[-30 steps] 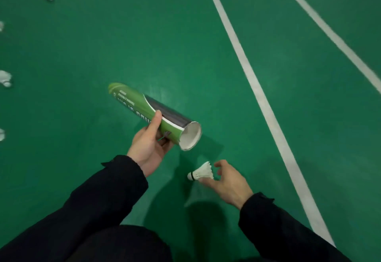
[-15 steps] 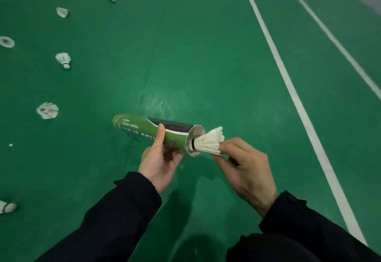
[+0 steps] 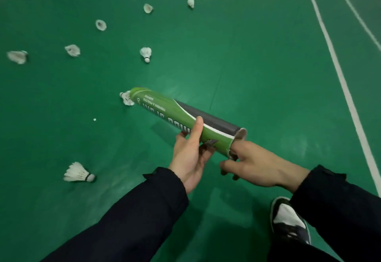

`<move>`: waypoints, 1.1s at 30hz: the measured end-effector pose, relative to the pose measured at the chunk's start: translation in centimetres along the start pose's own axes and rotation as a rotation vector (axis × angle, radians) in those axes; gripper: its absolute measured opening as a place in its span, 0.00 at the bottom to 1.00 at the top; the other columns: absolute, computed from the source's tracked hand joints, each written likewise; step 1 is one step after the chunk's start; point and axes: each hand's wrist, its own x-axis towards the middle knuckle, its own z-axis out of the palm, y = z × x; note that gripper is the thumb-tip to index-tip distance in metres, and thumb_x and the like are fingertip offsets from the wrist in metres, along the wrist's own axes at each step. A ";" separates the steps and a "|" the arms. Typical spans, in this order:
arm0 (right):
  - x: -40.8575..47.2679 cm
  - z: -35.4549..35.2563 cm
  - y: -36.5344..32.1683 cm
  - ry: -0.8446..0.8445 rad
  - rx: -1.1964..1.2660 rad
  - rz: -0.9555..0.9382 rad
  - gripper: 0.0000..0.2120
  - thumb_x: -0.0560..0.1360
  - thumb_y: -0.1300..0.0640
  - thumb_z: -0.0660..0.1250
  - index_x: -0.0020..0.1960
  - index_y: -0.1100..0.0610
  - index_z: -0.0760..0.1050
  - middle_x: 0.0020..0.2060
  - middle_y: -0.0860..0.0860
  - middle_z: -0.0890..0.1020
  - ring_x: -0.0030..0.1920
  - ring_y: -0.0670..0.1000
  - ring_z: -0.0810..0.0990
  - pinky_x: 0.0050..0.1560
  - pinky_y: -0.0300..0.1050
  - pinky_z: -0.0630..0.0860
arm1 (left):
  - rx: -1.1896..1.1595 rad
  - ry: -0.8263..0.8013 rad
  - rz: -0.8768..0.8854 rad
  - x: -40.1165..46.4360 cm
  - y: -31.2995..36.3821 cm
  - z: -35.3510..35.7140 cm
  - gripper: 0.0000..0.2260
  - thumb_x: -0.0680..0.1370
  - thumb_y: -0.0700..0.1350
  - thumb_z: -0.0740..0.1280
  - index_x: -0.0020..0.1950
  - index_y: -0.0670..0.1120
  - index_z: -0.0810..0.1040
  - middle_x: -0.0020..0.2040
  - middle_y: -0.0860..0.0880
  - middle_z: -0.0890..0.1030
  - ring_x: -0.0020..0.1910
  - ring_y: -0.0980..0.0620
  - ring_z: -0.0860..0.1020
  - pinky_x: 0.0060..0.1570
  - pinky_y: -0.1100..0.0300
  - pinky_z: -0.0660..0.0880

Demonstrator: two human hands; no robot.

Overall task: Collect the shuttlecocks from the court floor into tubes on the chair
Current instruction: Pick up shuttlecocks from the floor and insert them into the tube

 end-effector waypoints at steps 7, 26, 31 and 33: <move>10.0 0.8 -6.6 0.282 0.177 -0.261 0.08 0.75 0.55 0.72 0.47 0.46 0.74 0.40 0.44 0.79 0.30 0.52 0.78 0.33 0.53 0.77 | -0.094 0.187 0.162 1.7 10.5 -3.7 0.27 0.81 0.54 0.69 0.71 0.35 0.75 0.64 0.37 0.83 0.57 0.46 0.83 0.56 0.55 0.83; 22.6 16.9 -12.9 -0.386 0.407 -0.484 0.04 0.78 0.51 0.69 0.51 0.44 0.81 0.32 0.42 0.80 0.30 0.53 0.74 0.32 0.49 0.73 | -0.348 0.813 0.555 -8.2 15.3 -24.6 0.28 0.81 0.53 0.69 0.75 0.40 0.70 0.70 0.39 0.79 0.60 0.47 0.83 0.52 0.57 0.82; 20.6 25.5 -11.7 -0.755 -0.003 -0.708 0.06 0.77 0.53 0.70 0.53 0.46 0.81 0.43 0.37 0.82 0.34 0.43 0.78 0.41 0.44 0.76 | -0.482 1.062 0.635 -15.2 8.5 -28.5 0.26 0.82 0.53 0.69 0.75 0.40 0.72 0.60 0.43 0.81 0.50 0.50 0.84 0.48 0.57 0.83; 18.8 28.3 -11.3 -0.877 -0.168 -0.877 0.11 0.77 0.49 0.69 0.59 0.45 0.79 0.52 0.40 0.82 0.42 0.42 0.80 0.50 0.49 0.79 | -0.522 1.093 0.650 -17.4 5.7 -28.7 0.26 0.82 0.53 0.68 0.74 0.38 0.73 0.56 0.43 0.83 0.49 0.51 0.84 0.53 0.55 0.83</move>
